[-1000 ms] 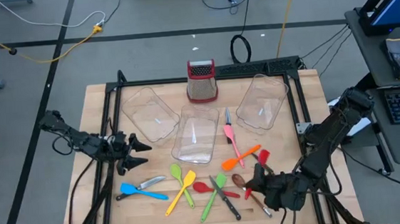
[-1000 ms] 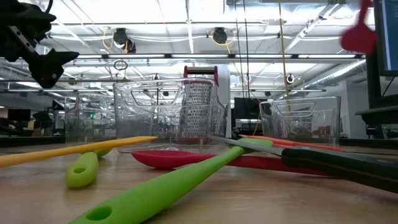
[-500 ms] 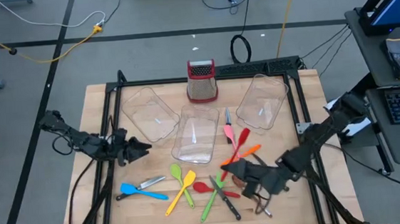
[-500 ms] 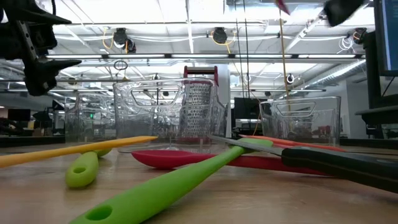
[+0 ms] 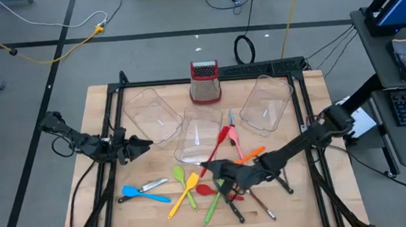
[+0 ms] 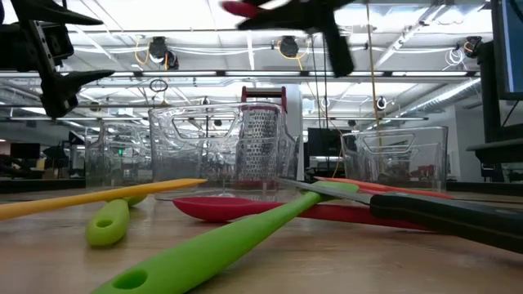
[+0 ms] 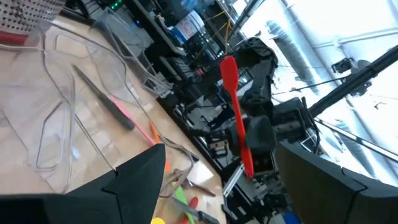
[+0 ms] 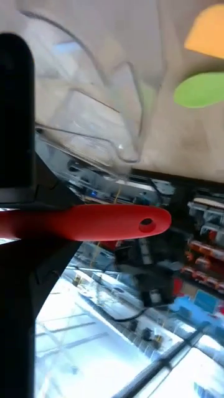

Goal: Pick & Place Kitchen Items
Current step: Put the red spatula into the left transparent bin

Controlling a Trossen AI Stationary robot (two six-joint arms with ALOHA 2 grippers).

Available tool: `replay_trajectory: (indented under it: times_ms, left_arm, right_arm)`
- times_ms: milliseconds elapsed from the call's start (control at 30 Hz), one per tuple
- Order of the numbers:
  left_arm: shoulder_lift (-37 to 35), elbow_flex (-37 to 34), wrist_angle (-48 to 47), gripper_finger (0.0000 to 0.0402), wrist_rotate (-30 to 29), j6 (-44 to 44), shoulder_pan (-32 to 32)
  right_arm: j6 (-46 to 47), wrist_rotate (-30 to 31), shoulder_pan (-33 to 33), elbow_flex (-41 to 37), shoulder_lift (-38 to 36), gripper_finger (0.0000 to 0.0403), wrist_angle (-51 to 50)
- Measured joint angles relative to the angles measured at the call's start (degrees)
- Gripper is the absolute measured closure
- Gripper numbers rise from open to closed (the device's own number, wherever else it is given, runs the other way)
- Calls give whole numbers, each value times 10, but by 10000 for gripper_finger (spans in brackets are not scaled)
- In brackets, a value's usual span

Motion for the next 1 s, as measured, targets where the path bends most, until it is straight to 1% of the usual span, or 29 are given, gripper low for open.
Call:
replay_trajectory:
  times_ms: [100, 300, 467, 567, 767, 1000]
  left_arm:
    - [25, 1, 26, 94, 0, 1, 0]
    - [111, 5, 129, 94, 2, 18, 0]
    - [195, 40, 153, 94, 11, 24, 0]
    - [253, 77, 152, 94, 23, 24, 0]
    - [375, 168, 152, 94, 36, 25, 15]
    - [522, 266, 150, 94, 118, 21, 55]
  right_arm:
    - [-24, -24, -8, 37, 33, 362, -1]
    - [-29, -78, -27, 99, 78, 362, -17]
    - [-44, -127, -32, 129, 96, 362, -19]
    - [-45, -159, -34, 139, 103, 362, -18]
    - [-54, -163, -37, 141, 103, 362, -20]
    - [-54, -161, -37, 141, 103, 363, -34]
